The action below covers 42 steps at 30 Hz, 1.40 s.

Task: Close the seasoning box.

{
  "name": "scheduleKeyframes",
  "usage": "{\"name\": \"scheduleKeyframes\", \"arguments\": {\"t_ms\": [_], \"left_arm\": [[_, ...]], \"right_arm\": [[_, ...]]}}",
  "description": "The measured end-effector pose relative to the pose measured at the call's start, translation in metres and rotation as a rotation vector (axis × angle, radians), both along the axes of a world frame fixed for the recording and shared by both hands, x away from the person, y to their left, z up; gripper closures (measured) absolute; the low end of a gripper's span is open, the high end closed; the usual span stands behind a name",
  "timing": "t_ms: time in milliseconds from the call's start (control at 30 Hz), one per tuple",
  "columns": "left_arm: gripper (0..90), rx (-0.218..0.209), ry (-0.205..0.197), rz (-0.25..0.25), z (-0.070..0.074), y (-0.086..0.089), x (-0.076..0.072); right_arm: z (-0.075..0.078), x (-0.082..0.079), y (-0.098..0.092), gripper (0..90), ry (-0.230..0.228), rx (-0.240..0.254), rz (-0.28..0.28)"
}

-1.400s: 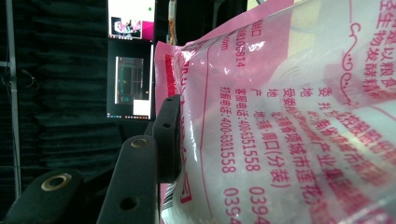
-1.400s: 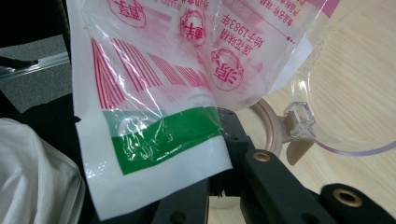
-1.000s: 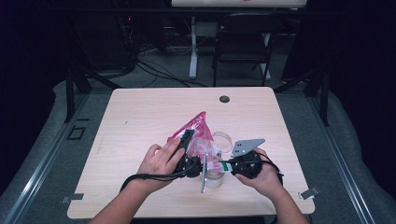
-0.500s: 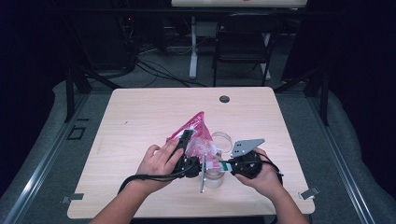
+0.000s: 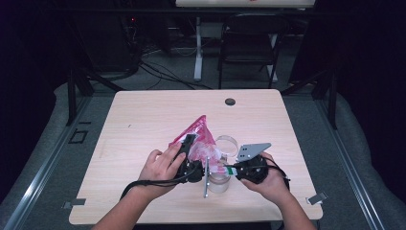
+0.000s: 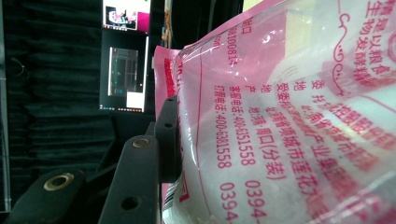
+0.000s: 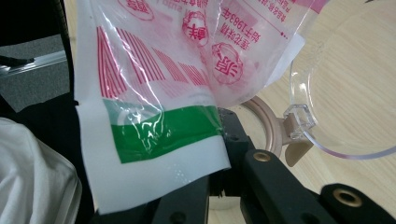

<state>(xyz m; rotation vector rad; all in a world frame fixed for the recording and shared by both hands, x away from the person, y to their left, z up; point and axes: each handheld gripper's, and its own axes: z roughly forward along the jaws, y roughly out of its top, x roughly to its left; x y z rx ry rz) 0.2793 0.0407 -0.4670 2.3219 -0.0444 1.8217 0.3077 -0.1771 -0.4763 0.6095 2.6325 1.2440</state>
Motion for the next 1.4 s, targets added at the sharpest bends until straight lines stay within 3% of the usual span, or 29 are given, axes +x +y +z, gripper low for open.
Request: {"name": "scheduleKeyframes", "arguments": {"t_ms": [733,1400], "left_arm": [[62.6,-0.036,0.012,0.015,-0.0008,0.0031,0.0004],[62.6,-0.08,0.055,0.042,-0.0064,0.0096,0.0011]], "right_arm": [[0.0024,-0.0012,0.0004,90.0,-0.014,0.009,-0.006],[0.0056,-0.0026,-0.0001,90.0,-0.027,0.034,-0.013]]}}
